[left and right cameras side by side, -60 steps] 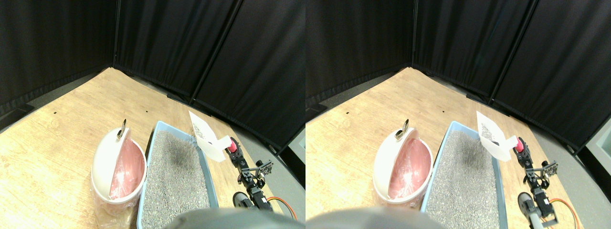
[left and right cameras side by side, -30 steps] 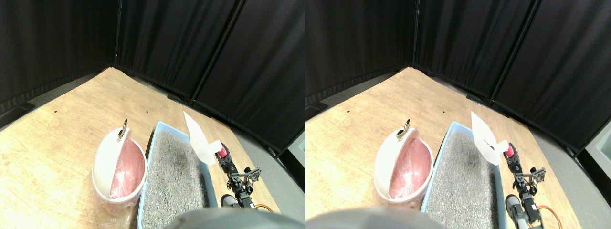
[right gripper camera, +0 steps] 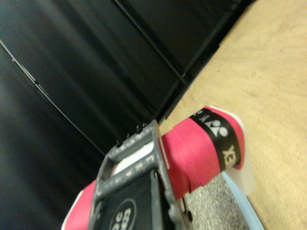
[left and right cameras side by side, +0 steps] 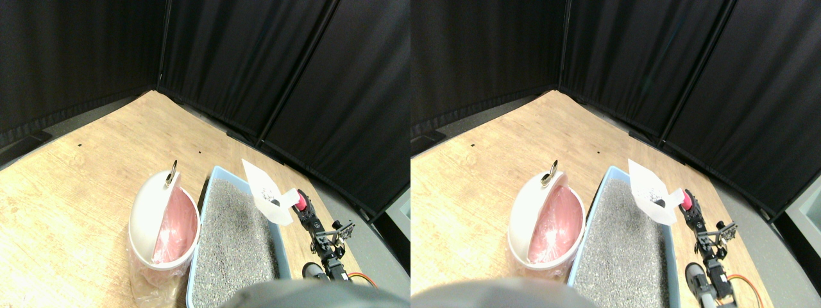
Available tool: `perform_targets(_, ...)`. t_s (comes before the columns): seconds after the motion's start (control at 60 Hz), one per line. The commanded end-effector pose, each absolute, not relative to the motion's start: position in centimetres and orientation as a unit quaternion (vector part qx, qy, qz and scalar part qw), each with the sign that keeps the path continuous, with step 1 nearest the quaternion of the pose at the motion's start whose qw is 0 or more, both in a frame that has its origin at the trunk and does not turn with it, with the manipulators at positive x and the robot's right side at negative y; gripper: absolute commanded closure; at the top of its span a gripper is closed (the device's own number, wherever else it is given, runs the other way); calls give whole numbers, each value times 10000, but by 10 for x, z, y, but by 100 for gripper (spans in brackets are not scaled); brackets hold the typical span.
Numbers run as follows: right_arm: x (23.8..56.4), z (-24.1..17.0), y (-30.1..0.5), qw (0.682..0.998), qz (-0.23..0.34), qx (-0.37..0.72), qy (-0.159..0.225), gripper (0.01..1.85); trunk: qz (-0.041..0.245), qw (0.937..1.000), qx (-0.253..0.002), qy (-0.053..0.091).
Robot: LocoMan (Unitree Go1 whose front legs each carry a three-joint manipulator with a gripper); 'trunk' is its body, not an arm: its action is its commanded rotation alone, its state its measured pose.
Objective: Scoop (unimanual)
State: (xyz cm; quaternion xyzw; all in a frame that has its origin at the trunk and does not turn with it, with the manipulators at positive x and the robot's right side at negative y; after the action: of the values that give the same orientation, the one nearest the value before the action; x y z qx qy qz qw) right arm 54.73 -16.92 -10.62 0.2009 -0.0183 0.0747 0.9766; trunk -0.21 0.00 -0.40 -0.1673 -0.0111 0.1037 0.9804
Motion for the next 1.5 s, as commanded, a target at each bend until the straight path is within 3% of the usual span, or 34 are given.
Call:
perform_targets(0.017,546,-95,-166,9726,1051,2027,-433,180,1186,9776,-1740,-65)
perform_targets(0.567,540,-69,-136,9770,1967,805,-193,180,1548,9653,-2102,-121)
perform_targets(0.9,537,-56,-112,9702,2399,303,-126,180,1829,9542,-2363,-132)
perform_targets(1.117,538,-55,-94,9677,2511,175,128,180,1975,9469,-2533,-144)
perform_targets(1.5,538,-57,-63,9518,3061,-191,103,180,2239,9323,-2837,-168)
